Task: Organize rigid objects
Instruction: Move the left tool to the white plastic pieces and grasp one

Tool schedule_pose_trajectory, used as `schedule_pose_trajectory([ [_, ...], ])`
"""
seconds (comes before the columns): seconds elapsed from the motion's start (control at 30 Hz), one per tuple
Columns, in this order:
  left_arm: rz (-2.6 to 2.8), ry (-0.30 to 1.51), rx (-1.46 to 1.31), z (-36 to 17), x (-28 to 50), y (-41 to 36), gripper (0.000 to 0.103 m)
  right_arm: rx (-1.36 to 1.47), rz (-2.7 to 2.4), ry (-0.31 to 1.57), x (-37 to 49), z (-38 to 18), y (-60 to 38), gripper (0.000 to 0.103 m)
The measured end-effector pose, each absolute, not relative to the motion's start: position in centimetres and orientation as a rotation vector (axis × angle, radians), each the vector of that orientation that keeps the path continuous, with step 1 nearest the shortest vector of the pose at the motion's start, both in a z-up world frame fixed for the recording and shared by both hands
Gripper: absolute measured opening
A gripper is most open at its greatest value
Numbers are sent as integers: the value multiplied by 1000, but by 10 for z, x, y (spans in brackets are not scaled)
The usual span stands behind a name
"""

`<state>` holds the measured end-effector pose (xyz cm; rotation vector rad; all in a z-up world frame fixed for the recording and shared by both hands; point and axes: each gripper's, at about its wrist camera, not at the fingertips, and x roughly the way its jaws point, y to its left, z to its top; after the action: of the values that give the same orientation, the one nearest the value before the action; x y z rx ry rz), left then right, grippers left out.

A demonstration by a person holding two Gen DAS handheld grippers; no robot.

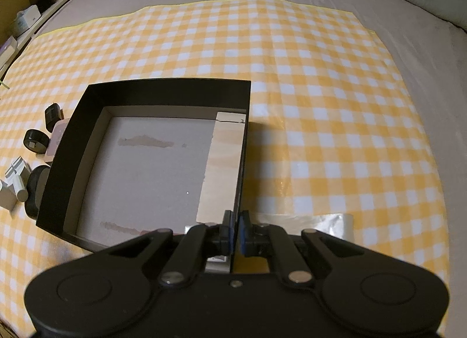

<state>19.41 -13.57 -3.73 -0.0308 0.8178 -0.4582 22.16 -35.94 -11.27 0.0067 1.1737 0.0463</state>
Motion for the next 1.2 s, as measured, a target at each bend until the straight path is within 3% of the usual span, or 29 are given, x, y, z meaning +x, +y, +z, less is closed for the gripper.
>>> schedule_pose_trajectory([
  [0.4, -318, 814, -21, -40, 213, -57, 103, 21, 15, 1141, 210, -91, -356, 3],
  [0.8, -307, 902, 141, -76, 203, 4, 100, 13, 7, 1143, 206, -88, -352, 3],
  [1.07, -298, 981, 173, -95, 199, 23, 58, 3, 10, 1144, 204, -87, -352, 3],
  [1.2, -305, 1019, 182, -103, 203, 25, 50, 0, 13, 1146, 205, -87, -353, 3],
])
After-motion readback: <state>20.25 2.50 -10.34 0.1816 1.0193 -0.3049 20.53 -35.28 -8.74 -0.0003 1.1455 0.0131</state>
